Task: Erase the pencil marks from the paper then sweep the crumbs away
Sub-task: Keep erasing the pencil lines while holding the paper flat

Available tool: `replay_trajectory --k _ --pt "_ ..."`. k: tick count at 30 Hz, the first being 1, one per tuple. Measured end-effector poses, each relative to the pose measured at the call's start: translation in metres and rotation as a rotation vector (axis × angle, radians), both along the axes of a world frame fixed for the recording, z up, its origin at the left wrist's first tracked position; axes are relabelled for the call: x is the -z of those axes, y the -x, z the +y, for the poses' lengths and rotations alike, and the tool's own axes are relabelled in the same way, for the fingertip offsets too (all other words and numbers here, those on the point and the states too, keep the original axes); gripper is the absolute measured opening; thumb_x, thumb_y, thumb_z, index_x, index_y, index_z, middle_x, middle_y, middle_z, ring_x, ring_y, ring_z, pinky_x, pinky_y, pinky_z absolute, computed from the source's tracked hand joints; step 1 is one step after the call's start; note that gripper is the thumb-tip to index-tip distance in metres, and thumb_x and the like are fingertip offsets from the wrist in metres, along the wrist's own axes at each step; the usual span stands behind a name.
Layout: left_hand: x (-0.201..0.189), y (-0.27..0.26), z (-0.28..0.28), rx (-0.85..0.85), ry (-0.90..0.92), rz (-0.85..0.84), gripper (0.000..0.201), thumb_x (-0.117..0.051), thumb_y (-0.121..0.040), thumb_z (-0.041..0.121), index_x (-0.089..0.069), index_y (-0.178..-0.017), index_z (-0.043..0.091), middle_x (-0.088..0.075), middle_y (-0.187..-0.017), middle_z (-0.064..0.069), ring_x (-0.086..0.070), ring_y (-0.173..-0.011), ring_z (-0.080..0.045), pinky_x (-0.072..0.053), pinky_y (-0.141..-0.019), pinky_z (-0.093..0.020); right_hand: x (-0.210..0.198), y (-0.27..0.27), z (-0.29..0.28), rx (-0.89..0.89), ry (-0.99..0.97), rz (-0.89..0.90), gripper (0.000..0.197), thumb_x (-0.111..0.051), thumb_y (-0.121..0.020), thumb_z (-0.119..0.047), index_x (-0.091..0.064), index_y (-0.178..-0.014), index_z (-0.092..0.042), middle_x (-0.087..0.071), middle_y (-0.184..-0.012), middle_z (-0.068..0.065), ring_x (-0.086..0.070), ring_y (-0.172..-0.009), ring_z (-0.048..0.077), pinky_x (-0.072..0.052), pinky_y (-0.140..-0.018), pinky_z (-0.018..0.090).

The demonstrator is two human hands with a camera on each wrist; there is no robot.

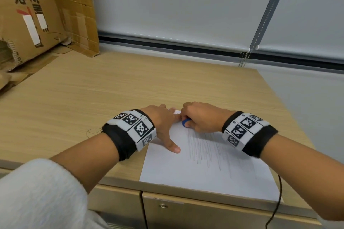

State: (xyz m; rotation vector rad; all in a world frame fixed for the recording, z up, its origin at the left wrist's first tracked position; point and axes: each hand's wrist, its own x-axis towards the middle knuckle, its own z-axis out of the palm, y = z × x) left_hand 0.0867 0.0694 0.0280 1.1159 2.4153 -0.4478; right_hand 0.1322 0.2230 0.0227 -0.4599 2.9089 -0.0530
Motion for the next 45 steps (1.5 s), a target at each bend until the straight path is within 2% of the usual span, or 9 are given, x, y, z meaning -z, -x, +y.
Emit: replay_trajectory --k 10,14,19,23,27,32,37,42,45 --pt "0.000 0.001 0.001 -0.008 0.022 -0.006 0.118 -0.065 -0.067 0.077 0.004 -0.154 0.035 0.004 -0.164 0.003 -0.007 -0.148 -0.028 -0.028 -0.112 -0.048 0.000 -0.006 -0.005 0.021 -0.007 0.015 0.003 -0.057 -0.089 -0.014 -0.058 -0.087 -0.012 -0.052 -0.094 0.003 -0.056 -0.081 0.023 -0.049 -0.069 0.037" --pt "-0.004 -0.004 0.001 -0.025 0.048 -0.020 0.123 -0.069 -0.064 0.075 0.005 -0.154 0.036 0.007 -0.163 0.003 -0.003 -0.148 -0.027 -0.026 -0.114 -0.050 -0.002 -0.016 -0.007 0.021 0.043 -0.083 0.005 -0.060 -0.086 -0.014 -0.064 -0.085 -0.011 -0.060 -0.091 0.002 -0.060 -0.078 0.021 -0.053 -0.070 0.037" --pt "-0.006 -0.005 0.003 -0.034 0.061 -0.036 0.126 -0.072 -0.063 0.074 0.009 -0.153 0.036 0.011 -0.163 0.002 0.002 -0.149 -0.026 -0.022 -0.115 -0.051 -0.004 -0.013 -0.010 0.059 0.026 -0.016 0.005 -0.059 -0.087 -0.014 -0.057 -0.082 -0.015 -0.052 -0.088 -0.001 -0.055 -0.080 0.022 -0.047 -0.067 0.032" --pt "-0.006 -0.007 0.004 -0.035 0.086 -0.014 0.127 -0.070 -0.064 0.075 0.011 -0.153 0.033 0.013 -0.163 0.001 0.005 -0.149 -0.027 -0.020 -0.115 -0.051 -0.008 -0.025 -0.012 0.042 0.070 -0.129 0.005 -0.062 -0.084 -0.013 -0.066 -0.085 -0.011 -0.065 -0.085 0.001 -0.061 -0.073 0.018 -0.054 -0.068 0.034" --pt "-0.004 -0.006 0.001 -0.044 0.063 -0.033 0.129 -0.070 -0.063 0.075 0.016 -0.151 0.037 0.014 -0.163 0.002 0.008 -0.149 -0.026 -0.017 -0.115 -0.053 -0.009 -0.013 -0.010 0.087 0.035 -0.038 0.003 -0.061 -0.083 -0.013 -0.063 -0.082 -0.013 -0.059 -0.089 0.001 -0.059 -0.079 0.021 -0.054 -0.071 0.038" --pt "-0.002 -0.005 0.003 -0.028 0.107 0.010 0.131 -0.067 -0.061 0.080 0.014 -0.153 0.033 0.014 -0.162 0.002 0.005 -0.149 -0.026 -0.020 -0.114 -0.054 -0.005 -0.028 -0.014 0.045 0.076 -0.139 0.005 -0.060 -0.084 -0.011 -0.065 -0.084 -0.010 -0.059 -0.078 -0.005 -0.053 -0.066 0.010 -0.047 -0.061 0.027" --pt "-0.001 -0.004 0.003 -0.041 0.091 -0.001 0.133 -0.069 -0.059 0.080 0.015 -0.152 0.035 0.015 -0.162 0.004 0.007 -0.149 -0.026 -0.021 -0.114 -0.055 -0.007 -0.020 -0.012 0.080 0.067 -0.061 0.004 -0.059 -0.085 -0.012 -0.063 -0.085 -0.012 -0.059 -0.089 0.001 -0.059 -0.080 0.022 -0.053 -0.073 0.038" --pt "-0.001 -0.006 0.004 -0.048 0.109 0.005 0.134 -0.068 -0.061 0.080 0.018 -0.152 0.032 0.018 -0.162 0.004 0.010 -0.149 -0.025 -0.019 -0.115 -0.055 0.000 -0.038 -0.018 0.020 0.120 -0.186 0.004 -0.060 -0.084 -0.015 -0.063 -0.086 -0.015 -0.057 -0.079 -0.010 -0.058 -0.074 0.014 -0.053 -0.069 0.031" --pt "-0.002 -0.006 0.003 -0.061 0.100 -0.009 0.134 -0.068 -0.061 0.079 0.018 -0.152 0.033 0.018 -0.162 0.005 0.010 -0.149 -0.025 -0.020 -0.116 -0.055 -0.003 -0.031 -0.017 0.068 0.150 -0.139 0.004 -0.061 -0.085 -0.015 -0.063 -0.087 -0.013 -0.058 -0.077 -0.010 -0.059 -0.074 0.015 -0.052 -0.068 0.030"
